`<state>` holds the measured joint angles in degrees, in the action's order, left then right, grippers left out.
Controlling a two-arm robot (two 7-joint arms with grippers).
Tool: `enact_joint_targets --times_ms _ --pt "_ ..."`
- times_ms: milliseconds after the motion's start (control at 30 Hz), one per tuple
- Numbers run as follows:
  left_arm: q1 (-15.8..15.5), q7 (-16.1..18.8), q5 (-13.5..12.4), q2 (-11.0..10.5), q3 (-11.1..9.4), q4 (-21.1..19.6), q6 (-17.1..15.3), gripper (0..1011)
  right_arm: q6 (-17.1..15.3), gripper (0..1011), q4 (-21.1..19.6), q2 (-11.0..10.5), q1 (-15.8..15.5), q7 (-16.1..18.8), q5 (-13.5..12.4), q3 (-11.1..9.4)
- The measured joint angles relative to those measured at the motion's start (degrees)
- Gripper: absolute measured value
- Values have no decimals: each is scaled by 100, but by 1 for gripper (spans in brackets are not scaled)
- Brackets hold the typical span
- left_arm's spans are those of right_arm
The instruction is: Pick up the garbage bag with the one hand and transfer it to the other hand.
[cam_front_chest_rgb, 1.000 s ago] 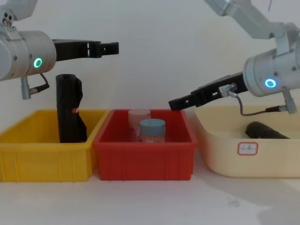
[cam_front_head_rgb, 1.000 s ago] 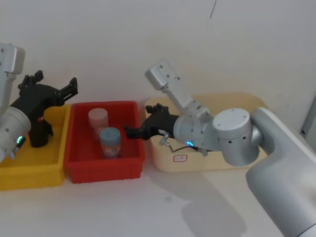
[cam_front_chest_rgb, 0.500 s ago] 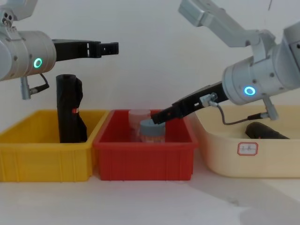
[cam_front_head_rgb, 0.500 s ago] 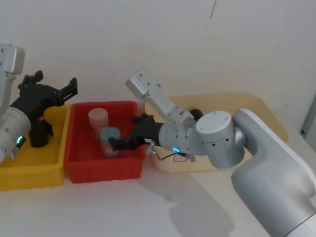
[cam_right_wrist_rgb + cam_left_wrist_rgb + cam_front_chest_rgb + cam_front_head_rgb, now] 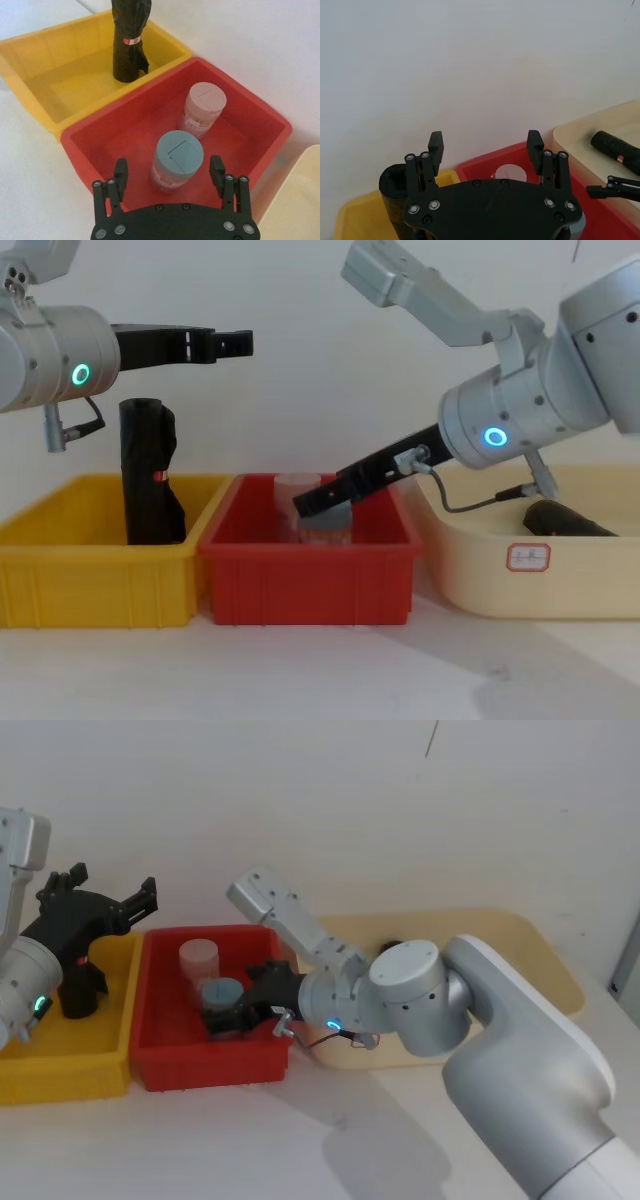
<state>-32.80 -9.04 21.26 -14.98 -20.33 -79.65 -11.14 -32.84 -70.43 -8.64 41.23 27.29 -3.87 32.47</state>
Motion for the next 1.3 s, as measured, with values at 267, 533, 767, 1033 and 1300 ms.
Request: enact_joint_targets --times_ms 267,533,767,1033,1300 --pt "0 0 0 0 0 0 0 1001 2 1001 380 178 205 -13 35 -4" --pt "0 0 0 0 0 1 0 1001 116 1001 800 323 381 -63 104 0" --pt "0 -1 0 0 0 0 0 1001 226 1001 1170 439 511 -90 171 23" --pt "0 -1 0 0 0 0 0 1001 349 1001 1515 541 620 -98 240 42" --pt "0 -1 0 0 0 1 0 1001 442 853 1709 595 670 -77 248 -6"
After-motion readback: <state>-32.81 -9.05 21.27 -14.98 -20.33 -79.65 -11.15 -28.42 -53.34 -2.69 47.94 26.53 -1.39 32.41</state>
